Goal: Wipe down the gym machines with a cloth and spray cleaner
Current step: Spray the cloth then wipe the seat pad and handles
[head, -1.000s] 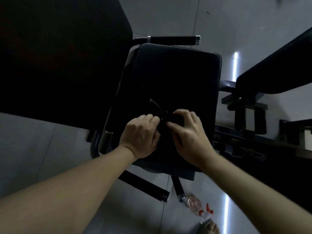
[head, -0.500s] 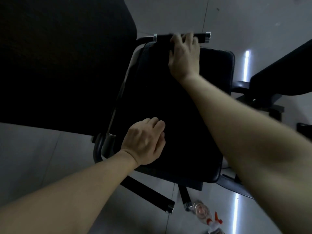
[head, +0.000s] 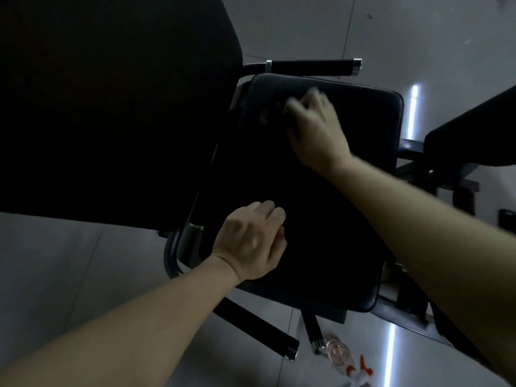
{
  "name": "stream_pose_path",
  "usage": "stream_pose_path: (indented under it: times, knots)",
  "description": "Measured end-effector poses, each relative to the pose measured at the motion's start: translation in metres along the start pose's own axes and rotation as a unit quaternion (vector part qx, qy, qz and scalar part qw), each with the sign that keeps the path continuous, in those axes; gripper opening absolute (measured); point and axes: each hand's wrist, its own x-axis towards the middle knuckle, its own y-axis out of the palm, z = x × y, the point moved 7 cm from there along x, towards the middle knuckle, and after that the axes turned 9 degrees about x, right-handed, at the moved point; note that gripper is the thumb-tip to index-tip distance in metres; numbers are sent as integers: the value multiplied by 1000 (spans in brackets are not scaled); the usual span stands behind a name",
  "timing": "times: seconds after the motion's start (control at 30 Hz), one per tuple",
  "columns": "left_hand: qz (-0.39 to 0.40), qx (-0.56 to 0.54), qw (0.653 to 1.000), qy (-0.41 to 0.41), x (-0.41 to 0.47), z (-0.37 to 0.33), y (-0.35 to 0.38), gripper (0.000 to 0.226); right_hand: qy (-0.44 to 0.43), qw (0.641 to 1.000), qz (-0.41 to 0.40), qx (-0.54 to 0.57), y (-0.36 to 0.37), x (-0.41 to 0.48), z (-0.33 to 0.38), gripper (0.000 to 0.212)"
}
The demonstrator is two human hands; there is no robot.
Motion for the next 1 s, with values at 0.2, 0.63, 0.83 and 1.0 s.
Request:
stream_pose_path:
  times: [0.2, 0.63, 0.83, 1.0]
  knots:
    - [-16, -12, 1000, 4, -1, 4, 3, 16, 150, 986, -63, -30, 13, 75, -39, 27]
    - [17, -1, 1000, -18, 0, 1, 0, 21, -106, 987, 110, 49, 6, -49, 48, 28]
    - [-33, -17, 999, 8, -1, 2, 3, 11, 93, 995, -17, -33, 33, 97, -16, 26]
    - [-10, -8, 1000, 1, -1, 0, 1, 18, 108, 994, -12, 3, 31, 55, 14, 28]
